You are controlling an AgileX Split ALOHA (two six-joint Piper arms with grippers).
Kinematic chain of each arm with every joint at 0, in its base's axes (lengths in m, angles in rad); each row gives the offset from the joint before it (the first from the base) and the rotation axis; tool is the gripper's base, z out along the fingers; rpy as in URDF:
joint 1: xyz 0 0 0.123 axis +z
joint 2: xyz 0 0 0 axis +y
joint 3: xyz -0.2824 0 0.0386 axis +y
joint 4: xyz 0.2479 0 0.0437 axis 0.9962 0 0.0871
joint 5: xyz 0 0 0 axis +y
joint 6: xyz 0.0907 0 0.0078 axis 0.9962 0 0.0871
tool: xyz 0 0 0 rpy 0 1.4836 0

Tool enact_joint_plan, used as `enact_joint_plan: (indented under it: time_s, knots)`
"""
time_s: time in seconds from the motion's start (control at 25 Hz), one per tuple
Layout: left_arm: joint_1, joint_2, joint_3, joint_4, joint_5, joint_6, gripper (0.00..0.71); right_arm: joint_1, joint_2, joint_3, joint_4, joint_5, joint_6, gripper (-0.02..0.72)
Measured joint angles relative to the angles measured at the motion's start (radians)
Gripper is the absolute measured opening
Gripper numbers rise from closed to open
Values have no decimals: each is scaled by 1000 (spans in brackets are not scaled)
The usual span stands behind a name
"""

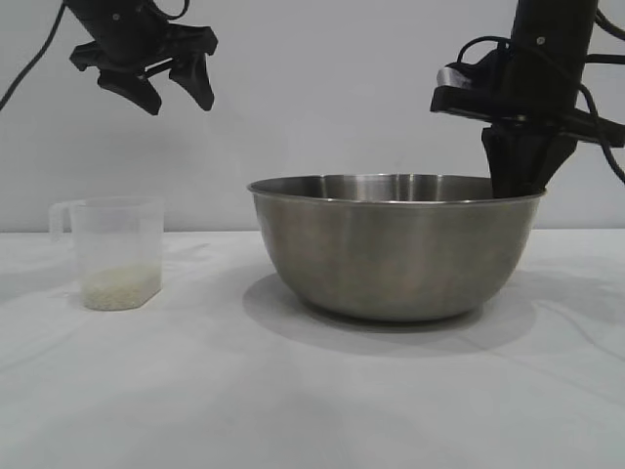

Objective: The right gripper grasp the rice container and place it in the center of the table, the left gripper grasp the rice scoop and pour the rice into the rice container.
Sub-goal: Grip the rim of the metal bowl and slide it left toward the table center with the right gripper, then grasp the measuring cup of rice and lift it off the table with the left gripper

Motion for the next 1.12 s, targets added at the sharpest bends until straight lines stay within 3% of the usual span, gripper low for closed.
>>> enact_joint_plan:
  time_s: [0.08,0.2,0.44,0.84,1.12]
  knots:
    - [0,0,0,0,0,0,470,2,-29,-20,-22,4,0,508]
    - [0,0,0,0,0,0,470,2,-94,-44,-39,-28,0,494]
    - [0,0,0,0,0,0,470,2,-224,-20,-114,-194,0,494]
    - [0,0,0,0,0,0,470,2,-459,394,-148,-485,0,494]
    - [0,0,0,4,0,0,470,2,-741,684,-148,-523,0,494]
